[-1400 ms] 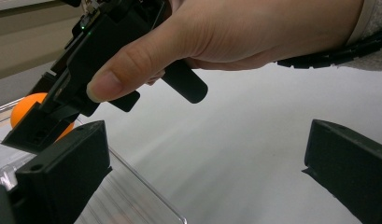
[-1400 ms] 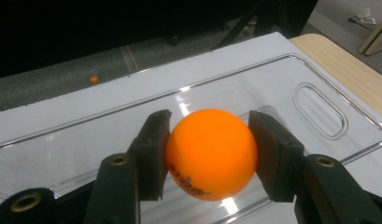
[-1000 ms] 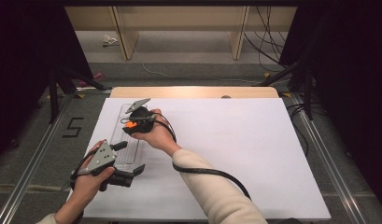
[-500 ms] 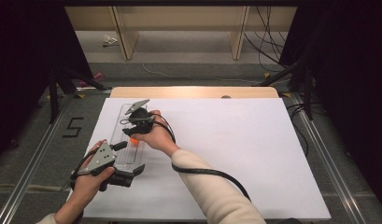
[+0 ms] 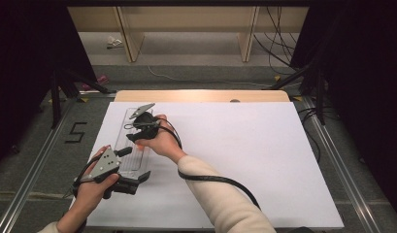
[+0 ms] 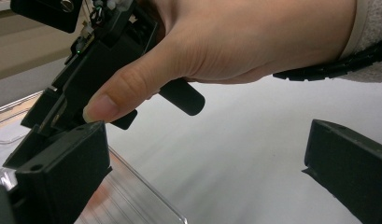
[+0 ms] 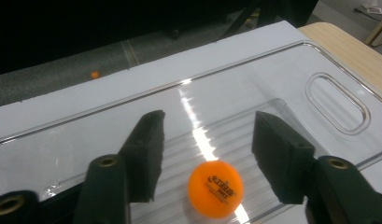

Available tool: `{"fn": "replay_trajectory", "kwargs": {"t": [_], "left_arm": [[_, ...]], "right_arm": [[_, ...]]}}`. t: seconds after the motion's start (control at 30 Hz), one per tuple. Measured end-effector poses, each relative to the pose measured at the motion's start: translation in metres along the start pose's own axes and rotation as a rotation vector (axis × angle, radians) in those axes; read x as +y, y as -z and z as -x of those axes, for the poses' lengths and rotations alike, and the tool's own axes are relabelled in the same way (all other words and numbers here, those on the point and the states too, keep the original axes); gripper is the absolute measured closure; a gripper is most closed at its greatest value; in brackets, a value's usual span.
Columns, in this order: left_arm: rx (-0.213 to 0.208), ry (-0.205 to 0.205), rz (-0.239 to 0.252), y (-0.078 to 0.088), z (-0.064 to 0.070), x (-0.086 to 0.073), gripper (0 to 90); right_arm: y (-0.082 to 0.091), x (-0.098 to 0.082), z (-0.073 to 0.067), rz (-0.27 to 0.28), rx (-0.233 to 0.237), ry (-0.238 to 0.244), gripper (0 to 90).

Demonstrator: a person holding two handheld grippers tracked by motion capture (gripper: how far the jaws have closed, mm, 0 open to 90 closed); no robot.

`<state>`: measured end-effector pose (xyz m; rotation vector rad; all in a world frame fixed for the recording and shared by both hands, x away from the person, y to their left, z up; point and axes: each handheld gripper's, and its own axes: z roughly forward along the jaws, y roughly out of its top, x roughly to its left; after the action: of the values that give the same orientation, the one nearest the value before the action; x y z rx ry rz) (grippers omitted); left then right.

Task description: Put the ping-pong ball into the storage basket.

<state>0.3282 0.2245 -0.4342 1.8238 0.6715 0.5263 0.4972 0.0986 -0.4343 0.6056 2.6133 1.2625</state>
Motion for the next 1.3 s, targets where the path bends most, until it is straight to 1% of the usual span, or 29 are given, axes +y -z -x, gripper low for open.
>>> {"fn": "replay_trajectory", "kwargs": {"t": [0.17, 0.23, 0.33, 0.47, 0.77, 1.03, 1.3], "left_arm": [[-0.001, 0.0, 0.001, 0.0, 0.0, 0.0, 0.0], [-0.001, -0.001, 0.001, 0.0, 0.0, 0.0, 0.0], [-0.001, -0.003, 0.001, 0.0, 0.0, 0.0, 0.0], [0.001, 0.0, 0.001, 0.0, 0.0, 0.0, 0.0], [0.004, 0.0, 0.0, 0.0, 0.0, 0.0, 0.0], [0.004, -0.001, -0.001, 0.0, 0.0, 0.0, 0.0], [0.005, 0.002, -0.001, 0.0, 0.0, 0.0, 0.0]], "right_arm": [[0.003, -0.001, 0.002, 0.009, -0.008, -0.021, 32.3], [0.005, -0.001, 0.004, 0.012, -0.012, -0.037, 27.2], [0.008, -0.002, 0.007, 0.037, -0.023, -0.053, 21.5], [0.014, -0.003, 0.009, 0.054, -0.028, -0.061, 16.7], [0.027, -0.01, 0.017, 0.056, -0.056, -0.073, 16.3], [0.04, -0.019, 0.022, 0.053, -0.06, -0.072, 16.3], [0.053, -0.026, 0.024, 0.055, -0.062, -0.071, 16.3]]}}
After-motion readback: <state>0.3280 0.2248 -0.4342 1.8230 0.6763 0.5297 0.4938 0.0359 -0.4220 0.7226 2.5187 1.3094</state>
